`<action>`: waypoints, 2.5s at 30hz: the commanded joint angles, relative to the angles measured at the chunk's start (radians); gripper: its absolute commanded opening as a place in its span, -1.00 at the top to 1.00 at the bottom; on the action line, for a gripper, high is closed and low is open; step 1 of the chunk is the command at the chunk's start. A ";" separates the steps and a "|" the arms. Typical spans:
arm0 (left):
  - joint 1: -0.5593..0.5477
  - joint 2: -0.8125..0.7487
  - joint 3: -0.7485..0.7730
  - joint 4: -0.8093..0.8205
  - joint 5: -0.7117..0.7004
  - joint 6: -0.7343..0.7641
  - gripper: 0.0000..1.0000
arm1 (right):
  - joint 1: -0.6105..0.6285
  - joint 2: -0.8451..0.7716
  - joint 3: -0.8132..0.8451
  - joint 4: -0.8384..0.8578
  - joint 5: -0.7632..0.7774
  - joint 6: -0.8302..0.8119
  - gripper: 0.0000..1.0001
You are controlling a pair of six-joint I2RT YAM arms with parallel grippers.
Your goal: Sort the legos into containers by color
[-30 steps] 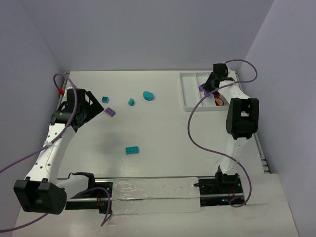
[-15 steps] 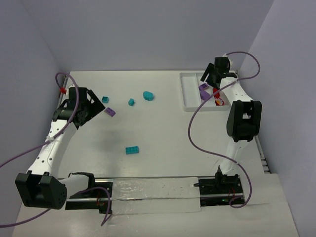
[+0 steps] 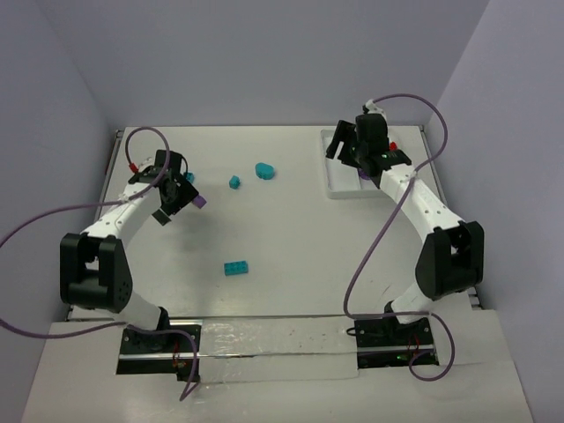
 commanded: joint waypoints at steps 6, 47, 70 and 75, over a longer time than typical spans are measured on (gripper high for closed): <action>-0.035 0.252 0.241 0.065 -0.082 -0.138 -0.79 | -0.007 -0.291 -0.191 0.025 0.006 0.032 -0.66; -0.413 0.358 0.442 -0.065 -0.137 -0.005 0.99 | -0.015 -0.331 -0.322 0.031 0.051 0.030 -0.67; -0.759 0.610 0.619 -0.062 -0.035 0.054 -0.21 | -0.049 -0.570 -0.489 -0.030 0.181 0.057 -0.67; -0.756 0.534 0.629 -0.098 -0.054 0.049 -0.85 | -0.044 -0.565 -0.502 -0.025 0.130 0.056 -0.67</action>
